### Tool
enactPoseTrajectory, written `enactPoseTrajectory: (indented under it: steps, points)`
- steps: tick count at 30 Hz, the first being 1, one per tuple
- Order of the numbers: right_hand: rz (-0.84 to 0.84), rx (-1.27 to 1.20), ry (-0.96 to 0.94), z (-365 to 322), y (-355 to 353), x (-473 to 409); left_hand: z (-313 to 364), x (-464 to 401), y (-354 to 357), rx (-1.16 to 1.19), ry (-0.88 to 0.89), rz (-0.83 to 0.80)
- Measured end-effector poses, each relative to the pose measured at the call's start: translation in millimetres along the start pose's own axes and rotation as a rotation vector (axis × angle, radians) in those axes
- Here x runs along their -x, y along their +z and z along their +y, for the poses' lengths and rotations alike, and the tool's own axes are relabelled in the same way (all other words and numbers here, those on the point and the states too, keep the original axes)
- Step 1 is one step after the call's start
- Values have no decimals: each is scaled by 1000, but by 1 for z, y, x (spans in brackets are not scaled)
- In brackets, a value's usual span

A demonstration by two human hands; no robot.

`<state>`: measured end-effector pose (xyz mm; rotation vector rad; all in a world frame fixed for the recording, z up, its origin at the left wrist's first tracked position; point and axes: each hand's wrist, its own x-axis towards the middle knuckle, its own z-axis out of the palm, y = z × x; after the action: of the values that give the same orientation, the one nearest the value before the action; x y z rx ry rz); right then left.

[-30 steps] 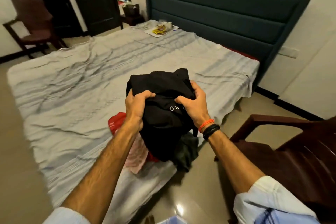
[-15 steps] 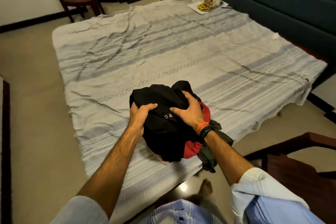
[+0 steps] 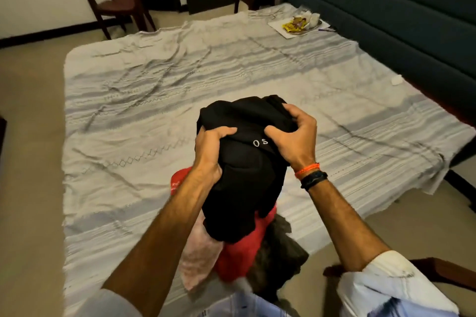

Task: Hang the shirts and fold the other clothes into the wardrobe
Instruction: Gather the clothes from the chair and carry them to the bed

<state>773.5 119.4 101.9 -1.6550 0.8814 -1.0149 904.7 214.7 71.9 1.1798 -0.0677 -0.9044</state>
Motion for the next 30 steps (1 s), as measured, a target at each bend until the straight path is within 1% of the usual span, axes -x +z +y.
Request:
enactPoseTrajectory:
  steps: [2,6,9,11,14,16,18,19,22,23,24,25,27,30]
  points:
    - [41,-37,-45,1,-41,-33,-6,-11,54,30,-6,-64]
    - [112,-90,-58,4,-87,-75,-12,-26,122,52,-35,-124]
    - [179,-84,-50,14,-122,-101,-22,-36,171,44,-44,-146]
    - [212,-65,-48,26,-143,-114,-32,-44,197,37,-53,-158]
    - [245,-50,-9,51,-165,-121,-55,-54,218,6,-32,-159]
    - [233,-21,29,78,-174,-119,-77,-61,224,-37,-26,-141]
    - [184,67,125,116,-181,-114,-108,-74,223,-144,-74,-111]
    - [106,151,200,133,-183,-108,-121,-79,216,-203,-120,-112]
    - [-287,503,555,189,-189,-96,-164,-94,193,-490,-323,-163]
    - [-384,569,626,203,-189,-88,-172,-94,184,-589,-381,-185]
    - [-425,584,664,216,-188,-80,-179,-92,174,-658,-424,-190]
    - [-414,556,675,227,-186,-74,-184,-90,166,-695,-458,-182]
    - [-335,484,666,238,-181,-63,-191,-91,151,-699,-513,-166]
    - [-245,399,658,244,-171,-56,-192,-94,131,-715,-516,-127]
